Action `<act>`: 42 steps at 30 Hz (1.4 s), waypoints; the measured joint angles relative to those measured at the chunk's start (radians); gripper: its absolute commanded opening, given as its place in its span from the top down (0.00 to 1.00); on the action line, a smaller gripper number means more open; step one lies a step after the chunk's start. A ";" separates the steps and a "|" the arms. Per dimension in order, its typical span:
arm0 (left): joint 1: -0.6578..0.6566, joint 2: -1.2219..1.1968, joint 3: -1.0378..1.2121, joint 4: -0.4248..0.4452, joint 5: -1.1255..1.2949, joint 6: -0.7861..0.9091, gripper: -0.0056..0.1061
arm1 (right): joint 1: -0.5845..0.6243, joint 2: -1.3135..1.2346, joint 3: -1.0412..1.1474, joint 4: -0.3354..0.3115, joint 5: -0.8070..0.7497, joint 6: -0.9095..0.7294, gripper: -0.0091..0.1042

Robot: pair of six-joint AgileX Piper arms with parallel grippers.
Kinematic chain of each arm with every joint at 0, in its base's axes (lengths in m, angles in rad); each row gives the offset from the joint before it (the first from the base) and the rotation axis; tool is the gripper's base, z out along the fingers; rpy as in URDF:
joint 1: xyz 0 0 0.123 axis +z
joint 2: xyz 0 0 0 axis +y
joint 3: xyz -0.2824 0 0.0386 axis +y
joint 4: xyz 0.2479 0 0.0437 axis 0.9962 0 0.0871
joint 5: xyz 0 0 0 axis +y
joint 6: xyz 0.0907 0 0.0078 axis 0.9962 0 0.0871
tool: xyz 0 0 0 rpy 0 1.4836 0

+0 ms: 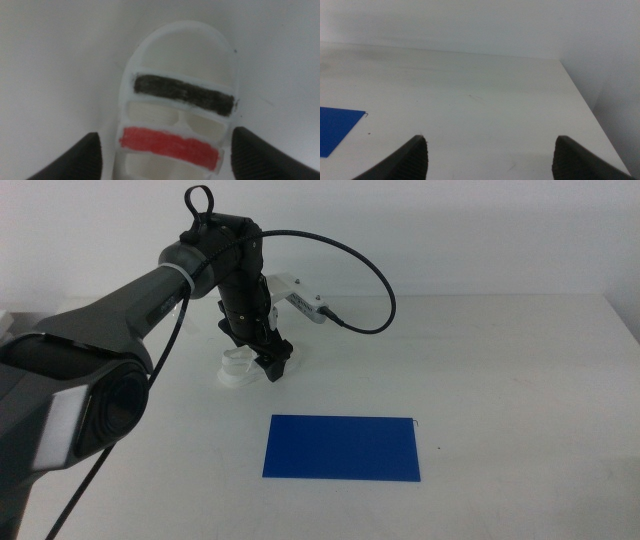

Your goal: Use one arm to grab the shoe from the table and place it on the mat.

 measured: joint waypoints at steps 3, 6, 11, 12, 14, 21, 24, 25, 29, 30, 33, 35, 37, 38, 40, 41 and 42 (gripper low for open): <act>0.000 0.000 0.000 0.000 0.000 0.000 0.48 | 0.000 0.000 0.000 0.000 0.000 0.000 0.35; 0.000 -0.003 0.000 0.005 0.000 -0.015 0.71 | 0.000 0.000 0.000 0.000 0.000 0.000 0.35; -0.003 -0.052 0.000 0.008 0.000 -0.033 0.96 | 0.000 0.000 0.000 0.000 0.000 0.000 0.35; -0.008 -0.069 0.000 0.012 0.000 -0.041 0.96 | 0.000 0.000 0.000 0.000 0.000 0.000 0.35; -0.020 -0.105 0.003 0.021 0.001 -0.060 0.96 | 0.000 0.000 0.000 0.000 0.000 0.000 0.35; -0.103 -0.304 0.187 0.066 0.001 -0.150 0.96 | 0.000 0.000 0.000 0.000 0.000 0.000 0.35; -0.144 -0.381 0.298 0.073 0.002 -0.172 0.96 | 0.000 0.000 0.000 0.000 0.000 0.000 0.35; -0.161 -0.404 0.330 0.076 0.002 -0.179 0.96 | 0.000 0.000 0.000 0.000 0.000 0.000 0.35; -0.231 -0.452 0.414 0.076 0.003 -0.204 0.96 | 0.000 0.000 0.000 0.000 0.000 0.000 0.35; -0.250 -0.453 0.429 0.075 0.003 -0.207 0.96 | 0.000 0.000 0.000 0.000 0.000 0.000 0.35; -0.300 -0.442 0.462 0.071 0.000 -0.212 0.96 | 0.000 0.000 0.000 0.000 0.000 0.000 0.35; -0.327 -0.427 0.470 0.069 0.000 -0.215 0.96 | 0.000 0.000 0.000 0.000 0.000 0.000 0.35; -0.349 -0.409 0.472 0.067 -0.001 -0.215 0.96 | 0.000 0.000 0.000 0.000 0.000 0.000 0.35; -0.356 -0.400 0.472 0.064 -0.002 -0.215 0.96 | 0.000 0.000 0.000 0.000 0.000 0.000 0.35; -0.362 -0.387 0.472 0.057 -0.013 -0.215 0.96 | 0.000 0.000 0.000 0.000 0.000 0.000 0.35; -0.363 -0.383 0.472 0.055 -0.017 -0.215 0.96 | 0.000 0.000 0.000 0.000 0.000 0.000 0.35; -0.363 -0.379 0.472 0.052 -0.021 -0.216 0.96 | 0.000 0.000 0.000 0.000 0.000 0.000 0.35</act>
